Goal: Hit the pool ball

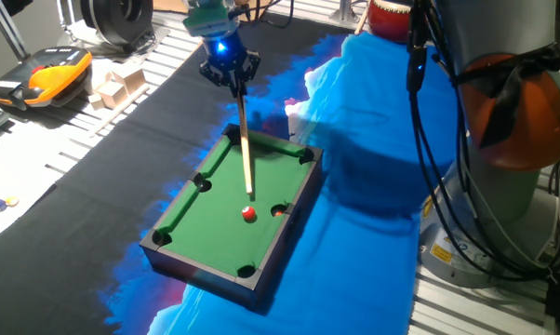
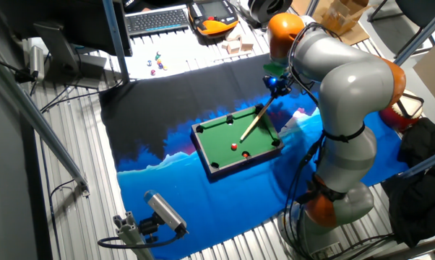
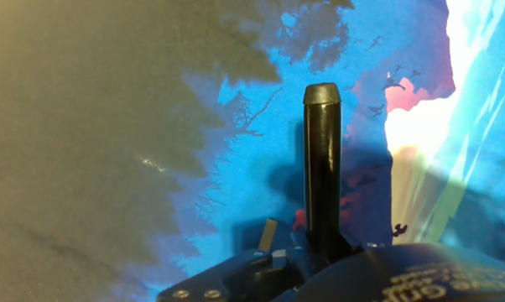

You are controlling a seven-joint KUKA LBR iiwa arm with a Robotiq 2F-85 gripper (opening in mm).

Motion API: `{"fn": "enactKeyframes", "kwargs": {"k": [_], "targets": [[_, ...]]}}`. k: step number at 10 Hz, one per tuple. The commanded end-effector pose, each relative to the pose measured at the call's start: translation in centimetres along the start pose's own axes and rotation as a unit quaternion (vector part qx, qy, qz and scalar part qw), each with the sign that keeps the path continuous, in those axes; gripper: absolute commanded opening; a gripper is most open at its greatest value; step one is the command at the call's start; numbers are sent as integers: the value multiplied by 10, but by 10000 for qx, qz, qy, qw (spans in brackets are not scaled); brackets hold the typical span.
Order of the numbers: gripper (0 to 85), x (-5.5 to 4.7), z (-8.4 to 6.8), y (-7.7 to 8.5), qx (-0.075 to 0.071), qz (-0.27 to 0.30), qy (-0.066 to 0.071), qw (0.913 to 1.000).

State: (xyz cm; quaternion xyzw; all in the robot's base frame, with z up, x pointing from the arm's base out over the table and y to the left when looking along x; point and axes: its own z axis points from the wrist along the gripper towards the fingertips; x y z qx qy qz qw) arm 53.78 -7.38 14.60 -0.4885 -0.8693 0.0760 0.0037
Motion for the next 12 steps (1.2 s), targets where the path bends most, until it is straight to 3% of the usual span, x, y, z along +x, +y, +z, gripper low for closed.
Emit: {"fn": "enactKeyframes", "kwargs": {"k": [1, 4, 5, 6, 8, 9, 12], "targets": [[0, 2, 0, 0, 0, 9, 3, 10000], [0, 15, 0, 0, -19, 66, 40, 10000], [0, 28, 3, 0, 32, 141, -4, 9999], [0, 47, 8, 3, 148, 243, -109, 9995], [0, 89, 12, 13, 298, 533, -170, 9980], [0, 92, 9, 14, 219, 534, -88, 9983], [0, 75, -1, 12, 174, 292, -23, 9994]]}}
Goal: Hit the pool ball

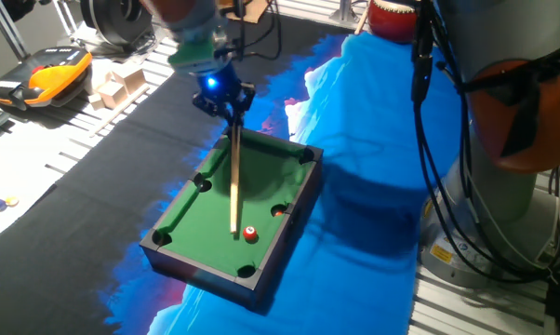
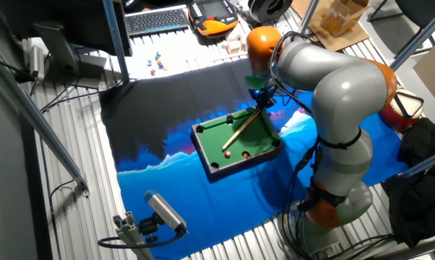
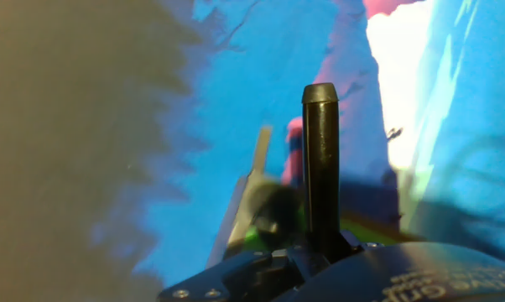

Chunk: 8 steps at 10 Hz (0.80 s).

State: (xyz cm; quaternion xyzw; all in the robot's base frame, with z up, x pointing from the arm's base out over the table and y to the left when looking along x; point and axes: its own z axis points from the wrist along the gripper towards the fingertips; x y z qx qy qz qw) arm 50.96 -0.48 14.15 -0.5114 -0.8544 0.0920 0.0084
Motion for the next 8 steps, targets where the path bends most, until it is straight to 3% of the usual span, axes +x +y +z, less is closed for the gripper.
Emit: {"fn": "enactKeyframes", "kwargs": {"k": [1, 3, 4, 8], "targets": [[0, -1, -1, 0, -2, -17, 1, 10000], [0, -1, -1, 0, 81, -112, -75, 9999], [0, -1, -1, 0, 189, -240, -175, 9994], [0, -1, 0, -1, 289, -455, -258, 9982]]}}
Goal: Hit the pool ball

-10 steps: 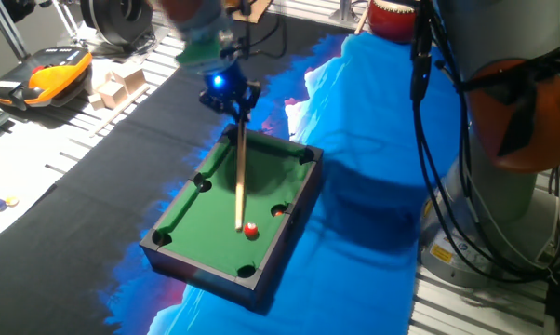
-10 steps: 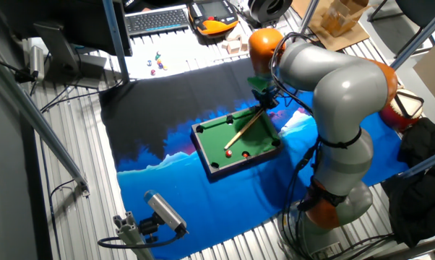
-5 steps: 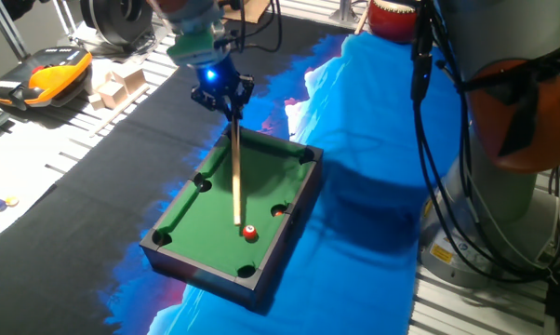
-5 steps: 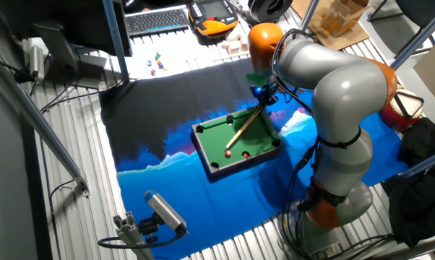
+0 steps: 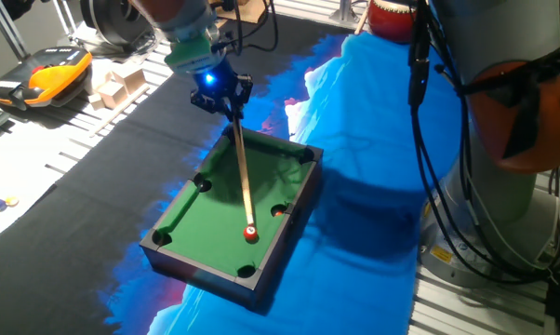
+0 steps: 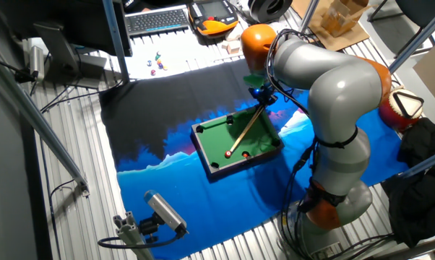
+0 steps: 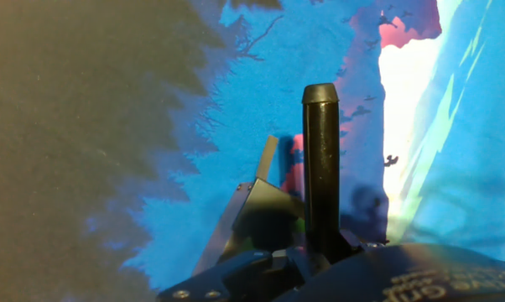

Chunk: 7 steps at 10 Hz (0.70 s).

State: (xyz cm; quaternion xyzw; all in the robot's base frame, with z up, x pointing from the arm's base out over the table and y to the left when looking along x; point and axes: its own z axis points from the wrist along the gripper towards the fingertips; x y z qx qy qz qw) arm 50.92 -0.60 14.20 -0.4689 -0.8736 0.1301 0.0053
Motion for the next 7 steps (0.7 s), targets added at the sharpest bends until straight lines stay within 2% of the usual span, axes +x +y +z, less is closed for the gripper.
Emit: {"fn": "enactKeyframes", "kwargs": {"k": [1, 5, 7], "targets": [[0, 0, 0, 0, 24, 8, -24, 10000], [0, 15, 0, 0, 17, 146, -11, 9999], [0, 28, -1, 2, 53, 250, -19, 9997]]}}
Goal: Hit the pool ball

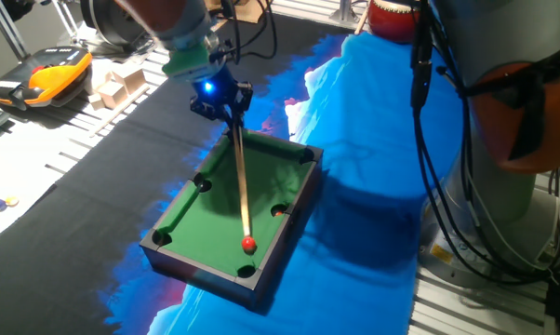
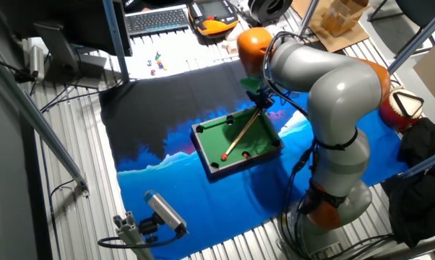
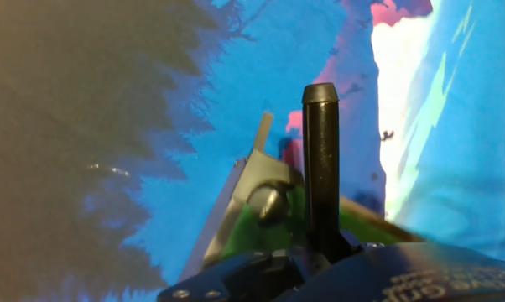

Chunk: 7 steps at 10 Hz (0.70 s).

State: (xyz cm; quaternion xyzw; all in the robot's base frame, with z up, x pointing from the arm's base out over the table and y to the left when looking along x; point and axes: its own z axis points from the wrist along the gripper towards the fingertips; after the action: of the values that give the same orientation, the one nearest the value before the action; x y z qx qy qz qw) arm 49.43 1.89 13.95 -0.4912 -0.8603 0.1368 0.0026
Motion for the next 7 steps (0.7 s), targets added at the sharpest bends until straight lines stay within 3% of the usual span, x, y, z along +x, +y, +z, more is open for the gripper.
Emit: {"fn": "enactKeyframes", "kwargs": {"k": [1, 7], "targets": [[0, 7, -1, 1, 14, 54, -3, 10000], [0, 25, -10, 6, -5, 73, 78, 9999]]}}
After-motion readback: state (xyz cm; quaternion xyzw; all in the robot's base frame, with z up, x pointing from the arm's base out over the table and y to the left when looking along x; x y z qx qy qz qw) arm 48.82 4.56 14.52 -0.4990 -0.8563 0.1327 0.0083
